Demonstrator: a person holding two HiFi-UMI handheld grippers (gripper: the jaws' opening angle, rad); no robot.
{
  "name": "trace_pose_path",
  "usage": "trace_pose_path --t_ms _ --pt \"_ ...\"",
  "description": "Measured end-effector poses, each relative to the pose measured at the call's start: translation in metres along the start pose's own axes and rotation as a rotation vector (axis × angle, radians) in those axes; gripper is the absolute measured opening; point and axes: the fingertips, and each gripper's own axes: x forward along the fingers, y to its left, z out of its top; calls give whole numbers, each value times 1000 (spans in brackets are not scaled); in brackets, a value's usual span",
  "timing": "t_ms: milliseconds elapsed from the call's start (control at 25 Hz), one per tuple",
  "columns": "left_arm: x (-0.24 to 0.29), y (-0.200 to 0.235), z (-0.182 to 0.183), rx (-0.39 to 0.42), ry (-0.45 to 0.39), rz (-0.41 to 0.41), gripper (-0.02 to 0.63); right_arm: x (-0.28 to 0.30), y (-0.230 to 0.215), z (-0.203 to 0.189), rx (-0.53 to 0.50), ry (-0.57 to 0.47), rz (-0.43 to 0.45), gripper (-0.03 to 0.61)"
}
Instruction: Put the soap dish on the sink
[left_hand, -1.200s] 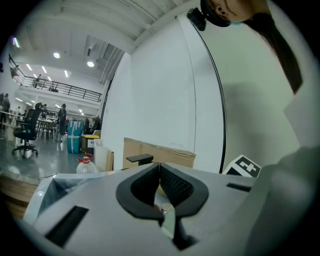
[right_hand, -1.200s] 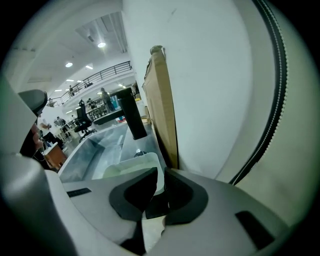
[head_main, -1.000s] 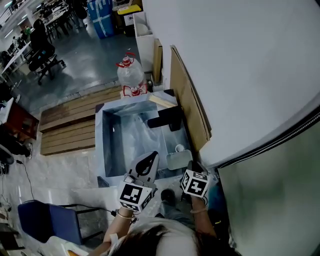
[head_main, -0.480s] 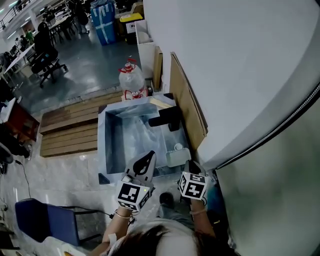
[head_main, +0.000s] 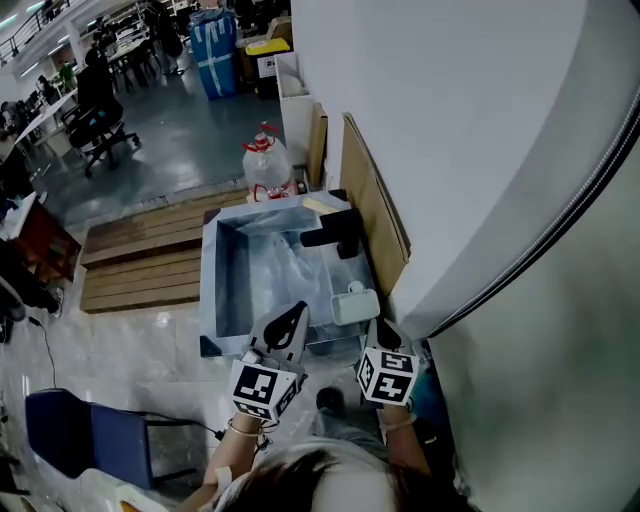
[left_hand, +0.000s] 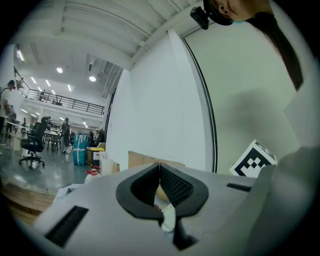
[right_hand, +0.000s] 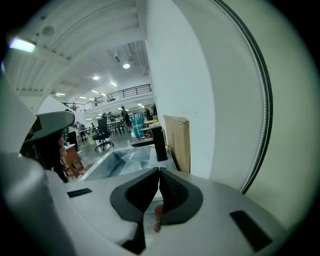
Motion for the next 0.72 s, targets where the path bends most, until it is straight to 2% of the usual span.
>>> trace_pose_path --t_ms 400,720 --pt "-40 -13 8 12 -19 14 9 -48 30 19 -6 -135 111 26" --pt "-71 -25 14 20 -34 18 9 -85 48 26 -36 -191 140 26"
